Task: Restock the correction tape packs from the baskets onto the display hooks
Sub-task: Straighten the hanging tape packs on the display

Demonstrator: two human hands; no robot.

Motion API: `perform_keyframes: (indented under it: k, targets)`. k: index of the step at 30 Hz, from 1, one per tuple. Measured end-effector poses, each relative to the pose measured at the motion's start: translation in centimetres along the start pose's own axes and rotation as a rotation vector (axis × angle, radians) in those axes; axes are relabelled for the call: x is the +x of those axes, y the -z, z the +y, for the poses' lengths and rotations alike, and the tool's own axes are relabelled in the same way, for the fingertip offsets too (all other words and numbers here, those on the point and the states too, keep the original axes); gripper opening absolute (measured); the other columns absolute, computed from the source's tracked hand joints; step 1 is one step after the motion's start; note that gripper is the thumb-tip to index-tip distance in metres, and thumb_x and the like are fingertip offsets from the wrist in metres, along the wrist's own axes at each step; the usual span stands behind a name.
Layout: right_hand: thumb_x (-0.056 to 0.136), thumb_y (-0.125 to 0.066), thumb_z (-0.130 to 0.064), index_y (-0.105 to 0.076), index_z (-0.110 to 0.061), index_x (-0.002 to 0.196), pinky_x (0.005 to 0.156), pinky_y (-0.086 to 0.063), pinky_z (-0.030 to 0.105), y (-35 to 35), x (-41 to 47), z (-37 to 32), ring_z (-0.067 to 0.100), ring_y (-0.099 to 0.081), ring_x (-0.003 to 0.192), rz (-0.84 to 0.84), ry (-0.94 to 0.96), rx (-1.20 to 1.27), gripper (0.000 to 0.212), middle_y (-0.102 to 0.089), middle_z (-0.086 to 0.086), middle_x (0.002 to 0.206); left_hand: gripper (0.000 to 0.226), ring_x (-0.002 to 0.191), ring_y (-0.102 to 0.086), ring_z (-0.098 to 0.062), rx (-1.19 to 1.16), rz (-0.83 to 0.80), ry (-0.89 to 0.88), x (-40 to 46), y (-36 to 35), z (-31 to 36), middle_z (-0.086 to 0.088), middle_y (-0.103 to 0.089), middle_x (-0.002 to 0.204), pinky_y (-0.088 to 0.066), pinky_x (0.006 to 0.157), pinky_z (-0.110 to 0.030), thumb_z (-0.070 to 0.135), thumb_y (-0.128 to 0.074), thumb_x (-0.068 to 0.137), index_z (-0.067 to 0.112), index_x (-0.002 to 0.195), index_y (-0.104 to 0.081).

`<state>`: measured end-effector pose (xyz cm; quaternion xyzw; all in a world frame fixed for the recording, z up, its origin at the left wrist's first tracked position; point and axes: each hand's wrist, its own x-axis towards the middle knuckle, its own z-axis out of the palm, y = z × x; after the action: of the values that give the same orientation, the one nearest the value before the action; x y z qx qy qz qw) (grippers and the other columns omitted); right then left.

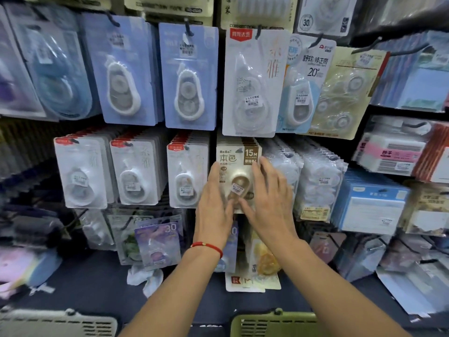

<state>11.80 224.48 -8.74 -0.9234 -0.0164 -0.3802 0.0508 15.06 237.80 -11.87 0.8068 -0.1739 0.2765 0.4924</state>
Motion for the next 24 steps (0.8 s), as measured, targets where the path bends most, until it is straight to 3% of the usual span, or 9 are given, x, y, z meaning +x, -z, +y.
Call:
perform_keyframes:
  k: [3,5,10,14,18,21,24]
  targets:
    - [0.083,-0.084,-0.042,-0.04,-0.007,0.159,0.113,-0.038,0.049,-0.6,-0.1,0.6,0.033,-0.042,0.148,0.041,0.02,-0.077,0.094,-0.035,0.011,0.167,0.098,0.11,-0.059,-0.015,0.039,-0.011,0.018,-0.3,0.2,-0.1,-0.002,-0.057,0.141,-0.046,0.09,-0.026,0.005,-0.065,0.098,0.044,0.164,-0.005]
    - [0.081,-0.083,-0.047,-0.04,-0.009,0.159,0.112,-0.037,0.049,-0.9,-0.3,0.8,0.033,-0.041,0.148,0.09,0.048,-0.116,0.097,-0.036,0.013,0.167,0.1,0.104,-0.062,-0.02,0.052,-0.035,0.012,-0.2,0.4,-0.2,-0.006,-0.059,0.136,-0.052,0.089,-0.036,0.004,-0.065,0.097,0.044,0.164,-0.003]
    - [0.076,-0.089,-0.042,-0.033,-0.022,0.164,0.118,-0.033,0.055,-2.1,-0.9,1.9,0.032,-0.03,0.154,0.137,0.179,-0.226,0.107,-0.028,0.011,0.171,0.096,0.095,-0.066,-0.026,0.081,-0.098,-0.017,-0.1,1.2,-0.1,-0.01,-0.063,0.125,-0.056,0.084,-0.045,0.003,-0.063,0.097,0.033,0.167,-0.005]
    - [0.076,-0.09,-0.04,-0.029,-0.025,0.162,0.117,-0.034,0.057,-2.7,-0.6,2.1,0.032,-0.031,0.152,0.174,0.182,-0.252,0.107,-0.027,0.011,0.17,0.095,0.083,-0.061,-0.02,0.103,-0.145,-0.038,-0.1,2.1,-0.1,-0.009,-0.064,0.112,-0.054,0.077,-0.037,0.004,-0.061,0.097,0.031,0.167,-0.003]
    - [0.075,-0.09,-0.039,-0.034,-0.022,0.162,0.117,-0.036,0.057,-2.4,-0.6,1.7,0.033,-0.035,0.152,0.178,0.179,-0.259,0.105,-0.031,0.013,0.169,0.097,0.105,-0.066,-0.021,0.201,-0.284,-0.102,-0.3,5.5,-0.7,-0.005,-0.06,0.137,-0.055,0.094,-0.037,0.005,-0.061,0.096,0.035,0.166,-0.002]
    - [0.076,-0.088,-0.04,-0.032,-0.019,0.164,0.119,-0.032,0.057,-1.3,-1.2,1.5,0.033,-0.029,0.154,0.161,0.167,-0.218,0.106,-0.03,0.015,0.169,0.082,0.115,-0.064,-0.025,0.273,-0.275,-0.14,-1.0,9.1,-1.7,-0.008,-0.058,0.141,-0.054,0.099,-0.041,0.001,-0.061,0.094,0.025,0.164,-0.026]
    - [0.083,-0.082,-0.039,-0.039,-0.019,0.159,0.119,-0.031,0.056,-0.3,-2.4,0.4,0.033,-0.035,0.152,0.181,0.199,-0.183,0.089,-0.036,0.011,0.165,0.071,0.115,-0.058,-0.029,0.387,-0.199,-0.197,-1.4,11.9,-2.4,-0.01,-0.058,0.133,-0.056,0.093,-0.045,-0.008,-0.064,0.088,0.014,0.154,-0.046]
